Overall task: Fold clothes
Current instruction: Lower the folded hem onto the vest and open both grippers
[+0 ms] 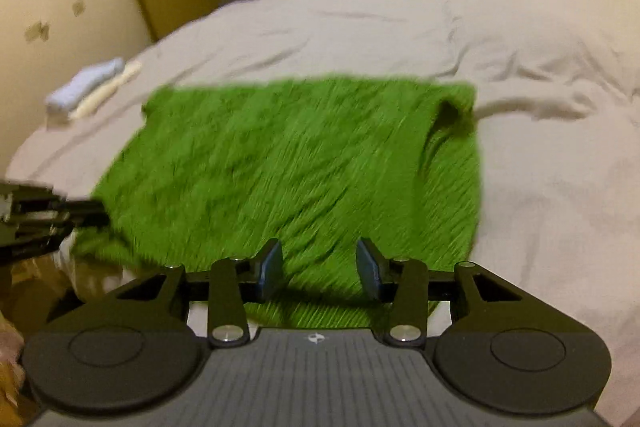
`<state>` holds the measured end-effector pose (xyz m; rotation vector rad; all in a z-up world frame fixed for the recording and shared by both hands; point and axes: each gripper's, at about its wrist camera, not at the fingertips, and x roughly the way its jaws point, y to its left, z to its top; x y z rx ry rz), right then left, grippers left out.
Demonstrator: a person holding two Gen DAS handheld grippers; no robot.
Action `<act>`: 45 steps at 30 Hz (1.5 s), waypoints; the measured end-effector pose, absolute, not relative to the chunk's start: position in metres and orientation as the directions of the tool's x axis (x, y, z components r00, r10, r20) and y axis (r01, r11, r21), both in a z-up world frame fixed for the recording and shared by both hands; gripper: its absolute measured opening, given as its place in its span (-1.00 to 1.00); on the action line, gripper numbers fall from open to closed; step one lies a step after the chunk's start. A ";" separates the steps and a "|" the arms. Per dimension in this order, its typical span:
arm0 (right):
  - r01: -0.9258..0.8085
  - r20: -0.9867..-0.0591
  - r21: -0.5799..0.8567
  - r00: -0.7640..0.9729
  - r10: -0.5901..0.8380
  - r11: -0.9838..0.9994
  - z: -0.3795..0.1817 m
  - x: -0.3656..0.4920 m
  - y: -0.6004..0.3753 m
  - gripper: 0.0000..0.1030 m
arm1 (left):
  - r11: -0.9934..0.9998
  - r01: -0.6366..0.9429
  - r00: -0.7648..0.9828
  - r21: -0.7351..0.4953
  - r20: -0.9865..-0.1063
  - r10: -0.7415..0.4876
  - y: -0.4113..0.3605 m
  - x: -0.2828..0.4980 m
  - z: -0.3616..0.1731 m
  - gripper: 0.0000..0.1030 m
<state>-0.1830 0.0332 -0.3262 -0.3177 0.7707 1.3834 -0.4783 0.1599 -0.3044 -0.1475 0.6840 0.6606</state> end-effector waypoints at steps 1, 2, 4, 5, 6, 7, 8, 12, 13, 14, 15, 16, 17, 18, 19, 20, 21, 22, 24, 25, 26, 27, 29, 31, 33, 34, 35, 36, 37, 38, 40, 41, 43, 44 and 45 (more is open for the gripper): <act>-0.952 -0.635 0.230 0.012 0.772 0.204 -0.320 -0.175 0.038 -0.15 | 0.779 -0.622 0.587 0.080 -0.612 0.530 0.168 -0.479 -0.296 -0.71; -0.950 -0.618 0.229 0.029 0.786 0.214 -0.313 -0.166 0.042 -0.15 | 0.769 -0.634 0.592 0.076 -0.593 0.546 0.177 -0.480 -0.288 -0.71; -0.948 -0.587 0.211 0.071 0.807 0.237 -0.303 -0.147 0.062 -0.15 | 0.750 -0.659 0.605 0.060 -0.550 0.576 0.203 -0.475 -0.274 -0.71; -0.948 -0.573 0.199 0.093 0.814 0.248 -0.301 -0.138 0.073 -0.15 | 0.737 -0.673 0.602 0.064 -0.531 0.596 0.217 -0.470 -0.269 -0.71; -0.948 -0.566 0.191 0.107 0.817 0.256 -0.301 -0.130 0.084 -0.15 | 0.723 -0.687 0.597 0.071 -0.513 0.617 0.232 -0.465 -0.266 -0.72; -0.946 -0.564 0.186 0.118 0.817 0.264 -0.304 -0.121 0.097 -0.15 | 0.714 -0.697 0.595 0.066 -0.503 0.627 0.247 -0.460 -0.265 -0.72; -0.945 -0.562 0.181 0.128 0.817 0.273 -0.307 -0.112 0.110 -0.15 | 0.705 -0.708 0.592 0.047 -0.504 0.629 0.264 -0.455 -0.266 -0.72; -0.942 -0.625 0.176 0.118 0.772 0.287 -0.337 -0.080 0.149 -0.22 | 0.678 -0.731 0.590 -0.076 -0.570 0.572 0.321 -0.448 -0.297 -0.73; -0.941 -0.652 0.175 0.110 0.750 0.290 -0.348 -0.072 0.157 -0.32 | 0.671 -0.733 0.591 -0.113 -0.593 0.546 0.330 -0.451 -0.312 -0.74; -0.939 -0.683 0.175 0.100 0.724 0.295 -0.362 -0.066 0.160 -0.43 | 0.661 -0.735 0.592 -0.151 -0.617 0.518 0.338 -0.454 -0.328 -0.74; -0.936 -0.691 0.190 0.087 0.717 0.298 -0.372 -0.059 0.159 -0.44 | 0.655 -0.734 0.603 -0.179 -0.614 0.509 0.340 -0.461 -0.339 -0.73; -0.928 -0.694 0.214 0.074 0.716 0.303 -0.381 -0.053 0.158 -0.45 | 0.650 -0.732 0.618 -0.204 -0.602 0.506 0.340 -0.468 -0.347 -0.75; -0.914 -0.684 0.254 0.062 0.727 0.316 -0.382 -0.048 0.153 -0.46 | 0.637 -0.732 0.633 -0.243 -0.589 0.502 0.340 -0.475 -0.351 -0.76; -0.906 -0.683 0.269 0.060 0.728 0.327 -0.381 -0.045 0.151 -0.46 | 0.625 -0.735 0.635 -0.261 -0.588 0.502 0.340 -0.478 -0.350 -0.80; -0.902 -0.684 0.268 0.068 0.727 0.337 -0.379 -0.044 0.149 -0.46 | 0.615 -0.740 0.633 -0.272 -0.590 0.501 0.341 -0.480 -0.348 -0.81; -0.898 -0.686 0.263 0.083 0.723 0.353 -0.376 -0.043 0.147 -0.46 | 0.606 -0.746 0.629 -0.277 -0.594 0.502 0.341 -0.481 -0.345 -0.82; -0.890 -0.693 0.248 0.113 0.712 0.383 -0.371 -0.045 0.142 -0.47 | 0.595 -0.753 0.623 -0.283 -0.598 0.504 0.339 -0.483 -0.341 -0.82; -0.881 -0.700 0.233 0.142 0.700 0.412 -0.367 -0.046 0.138 -0.41 | 0.586 -0.760 0.616 -0.281 -0.600 0.511 0.333 -0.486 -0.335 -0.83; -0.865 -0.685 0.237 0.175 0.707 0.443 -0.353 -0.053 0.121 -0.33 | 0.569 -0.775 0.600 -0.275 -0.601 0.527 0.321 -0.493 -0.322 -0.83; -0.858 -0.667 0.253 0.180 0.723 0.447 -0.345 -0.058 0.108 -0.33 | 0.561 -0.784 0.589 -0.266 -0.606 0.535 0.312 -0.495 -0.317 -0.83; -0.853 -0.642 0.281 0.173 0.747 0.439 -0.336 -0.068 0.093 -0.32 | 0.554 -0.792 0.576 -0.255 -0.613 0.542 0.301 -0.497 -0.311 -0.82; -0.848 -0.618 0.310 0.162 0.769 0.429 -0.329 -0.077 0.079 -0.29 | 0.547 -0.801 0.563 -0.244 -0.619 0.548 0.290 -0.499 -0.306 -0.80; -0.847 -0.592 0.348 0.134 0.795 0.401 -0.318 -0.098 0.059 -0.28 | 0.545 -0.811 0.542 -0.215 -0.629 0.558 0.263 -0.501 -0.296 -0.80; -0.853 -0.585 0.365 0.102 0.805 0.373 -0.312 -0.122 0.043 -0.27 | 0.560 -0.806 0.536 -0.189 -0.633 0.558 0.236 -0.498 -0.290 -0.79; -0.860 -0.589 0.374 0.069 0.805 0.348 -0.309 -0.143 0.034 -0.27 | 0.583 -0.795 0.542 -0.169 -0.632 0.555 0.209 -0.494 -0.286 -0.79; -0.864 -0.594 0.373 0.058 0.803 0.338 -0.310 -0.154 0.029 -0.27 | 0.594 -0.788 0.544 -0.160 -0.631 0.553 0.196 -0.492 -0.283 -0.79; -0.871 -0.598 0.365 0.052 0.800 0.330 -0.310 -0.162 0.027 -0.27 | 0.602 -0.786 0.537 -0.139 -0.636 0.554 0.187 -0.490 -0.286 -0.79; -0.878 -0.606 0.353 0.048 0.794 0.322 -0.313 -0.170 0.024 -0.27 | 0.609 -0.785 0.526 -0.114 -0.643 0.557 0.181 -0.488 -0.290 -0.79; -0.887 -0.618 0.333 0.050 0.784 0.319 -0.317 -0.177 0.022 -0.27 | 0.616 -0.783 0.515 -0.090 -0.649 0.560 0.174 -0.485 -0.294 -0.78; -0.898 -0.642 0.294 0.069 0.764 0.328 -0.324 -0.183 0.022 -0.27 | 0.623 -0.780 0.504 -0.065 -0.655 0.563 0.168 -0.483 -0.298 -0.77; -0.913 -0.687 0.213 0.113 0.718 0.347 -0.340 -0.192 0.022 -0.29 | 0.623 -0.782 0.476 -0.025 -0.669 0.570 0.157 -0.480 -0.306 -0.71; -0.916 -0.701 0.184 0.132 0.700 0.356 -0.346 -0.196 0.021 -0.32 | 0.614 -0.789 0.457 -0.011 -0.679 0.575 0.154 -0.479 -0.309 -0.71; -0.909 -0.698 0.189 0.142 0.702 0.372 -0.343 -0.199 0.017 -0.31 | 0.596 -0.803 0.418 0.017 -0.696 0.584 0.148 -0.478 -0.315 -0.71; -0.907 -0.700 0.181 0.153 0.698 0.380 -0.337 -0.202 0.017 -0.28 | 0.589 -0.808 0.408 0.023 -0.699 0.587 0.146 -0.477 -0.313 -0.71; -0.906 -0.700 0.174 0.163 0.695 0.387 -0.331 -0.204 0.016 -0.20 | 0.581 -0.814 0.396 0.030 -0.703 0.590 0.145 -0.477 -0.309 -0.71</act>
